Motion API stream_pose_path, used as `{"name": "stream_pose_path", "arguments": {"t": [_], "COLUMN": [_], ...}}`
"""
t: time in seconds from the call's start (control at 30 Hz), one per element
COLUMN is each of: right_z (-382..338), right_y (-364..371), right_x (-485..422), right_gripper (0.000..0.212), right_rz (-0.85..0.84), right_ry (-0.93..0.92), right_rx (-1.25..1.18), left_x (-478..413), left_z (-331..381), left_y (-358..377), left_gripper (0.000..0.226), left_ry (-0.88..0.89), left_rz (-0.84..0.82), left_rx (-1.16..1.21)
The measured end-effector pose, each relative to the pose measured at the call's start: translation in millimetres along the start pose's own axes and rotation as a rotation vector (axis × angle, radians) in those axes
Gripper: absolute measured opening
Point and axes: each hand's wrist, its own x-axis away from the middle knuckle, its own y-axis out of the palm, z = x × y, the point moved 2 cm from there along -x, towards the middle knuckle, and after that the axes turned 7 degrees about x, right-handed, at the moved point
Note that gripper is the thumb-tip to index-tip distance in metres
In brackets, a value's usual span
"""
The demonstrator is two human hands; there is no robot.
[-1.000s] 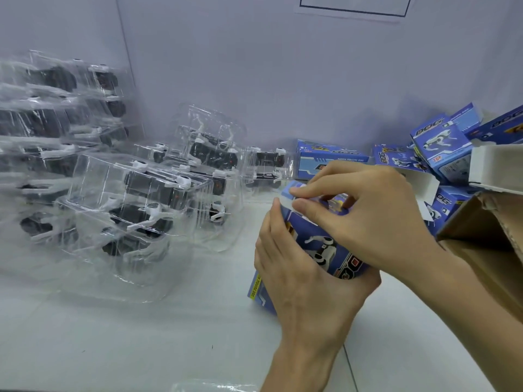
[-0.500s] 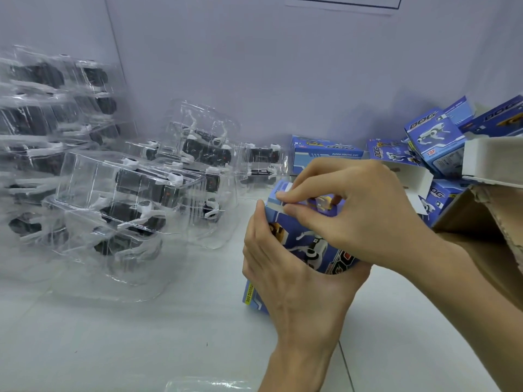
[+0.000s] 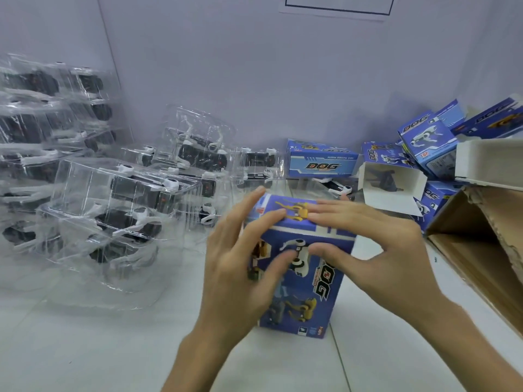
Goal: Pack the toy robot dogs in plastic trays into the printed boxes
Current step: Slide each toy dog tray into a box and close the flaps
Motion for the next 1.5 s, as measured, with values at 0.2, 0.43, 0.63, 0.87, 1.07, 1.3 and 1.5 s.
{"name": "stream_pose_path", "arguments": {"t": [0.2,0.43,0.63,0.87,1.07,1.3,1.5], "right_z": [4,6,8,15,29,34,45], "right_y": [9,13,13,10,-6,-7,1], "right_x": [8,13,12,7,4,20,29], "right_gripper": [0.030,0.025,0.025,0.025,0.022,0.020,0.050], "right_rz": [0.102,0.137,0.109,-0.014,-0.020,0.096,-0.358], "right_ry": [0.028,0.052,0.085,0.189,0.299,0.617,1.099], "right_rx": [-0.058,-0.091,-0.140,-0.307,-0.270,-0.103,-0.768], "left_x": [-4,-11,-26,-36,-17,-8,29], "left_z": [-9,-2,3,4,-16,8,16], "left_y": [-12,-14,-23,-27,-15,10,48], "left_gripper": [0.029,0.022,0.017,0.021,0.101,0.084,0.081], "left_ry": [0.087,0.100,0.105,0.039,-0.451,-0.024,0.340], "left_rz": [0.013,0.052,0.012,-0.093,-0.248,0.000,-0.160], "left_rx": [-0.069,-0.064,-0.087,-0.007,0.333,0.069,-0.198]}}
